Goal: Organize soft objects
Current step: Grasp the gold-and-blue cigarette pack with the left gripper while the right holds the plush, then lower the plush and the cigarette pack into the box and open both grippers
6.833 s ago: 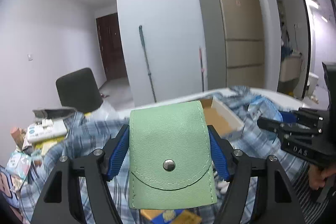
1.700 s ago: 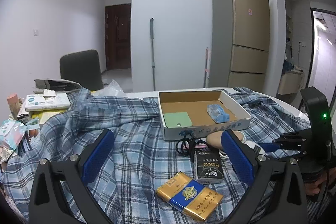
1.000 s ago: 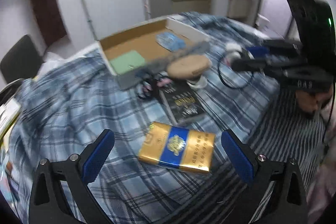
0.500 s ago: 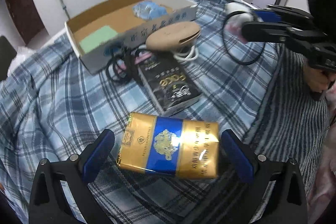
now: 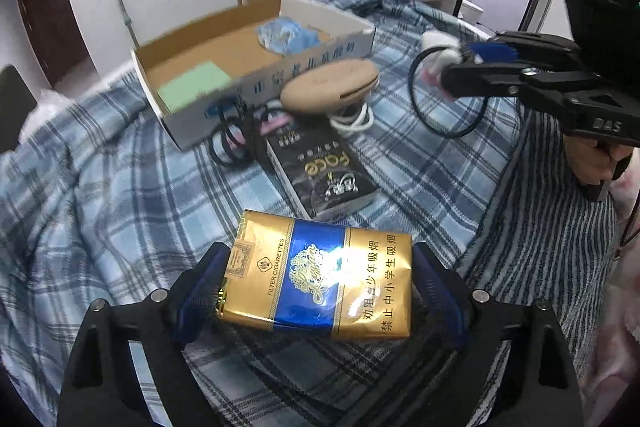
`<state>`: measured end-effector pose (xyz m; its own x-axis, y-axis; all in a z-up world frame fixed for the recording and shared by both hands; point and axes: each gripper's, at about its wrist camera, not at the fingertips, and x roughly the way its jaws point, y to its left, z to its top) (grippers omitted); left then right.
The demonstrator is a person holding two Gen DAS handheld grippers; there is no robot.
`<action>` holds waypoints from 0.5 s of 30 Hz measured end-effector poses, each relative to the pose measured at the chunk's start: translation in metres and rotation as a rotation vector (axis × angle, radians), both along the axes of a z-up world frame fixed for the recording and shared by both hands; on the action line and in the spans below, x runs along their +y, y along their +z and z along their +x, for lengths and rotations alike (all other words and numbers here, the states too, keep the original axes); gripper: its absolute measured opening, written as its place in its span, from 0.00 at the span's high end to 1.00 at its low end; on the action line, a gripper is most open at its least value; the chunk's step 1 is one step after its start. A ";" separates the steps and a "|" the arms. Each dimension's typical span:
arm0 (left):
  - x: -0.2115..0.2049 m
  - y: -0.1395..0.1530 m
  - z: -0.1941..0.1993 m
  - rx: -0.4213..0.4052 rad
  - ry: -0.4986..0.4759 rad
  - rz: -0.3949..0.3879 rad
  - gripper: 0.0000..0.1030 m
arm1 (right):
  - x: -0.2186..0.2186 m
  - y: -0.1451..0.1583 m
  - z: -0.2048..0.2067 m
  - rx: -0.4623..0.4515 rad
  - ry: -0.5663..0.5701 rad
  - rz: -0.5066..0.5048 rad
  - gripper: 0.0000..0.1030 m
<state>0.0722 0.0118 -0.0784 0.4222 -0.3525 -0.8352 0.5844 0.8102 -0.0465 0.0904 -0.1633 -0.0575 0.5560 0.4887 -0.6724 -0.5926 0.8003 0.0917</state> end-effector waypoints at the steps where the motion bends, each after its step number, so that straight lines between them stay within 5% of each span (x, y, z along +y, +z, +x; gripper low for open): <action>1: -0.001 0.003 -0.003 -0.025 0.008 0.005 0.11 | 0.000 0.000 0.000 -0.001 -0.003 0.000 0.69; 9: -0.003 0.042 -0.034 -0.328 0.179 0.022 0.11 | -0.001 -0.003 0.000 -0.020 -0.042 -0.010 0.69; 15: -0.008 0.066 -0.040 -0.418 0.259 -0.072 0.11 | -0.005 -0.002 0.002 -0.025 -0.065 0.000 0.69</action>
<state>0.0319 0.0039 -0.0121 0.7973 -0.2427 -0.5527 0.3452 0.9344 0.0876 0.0925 -0.1684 -0.0590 0.6032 0.4511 -0.6578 -0.5414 0.8372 0.0776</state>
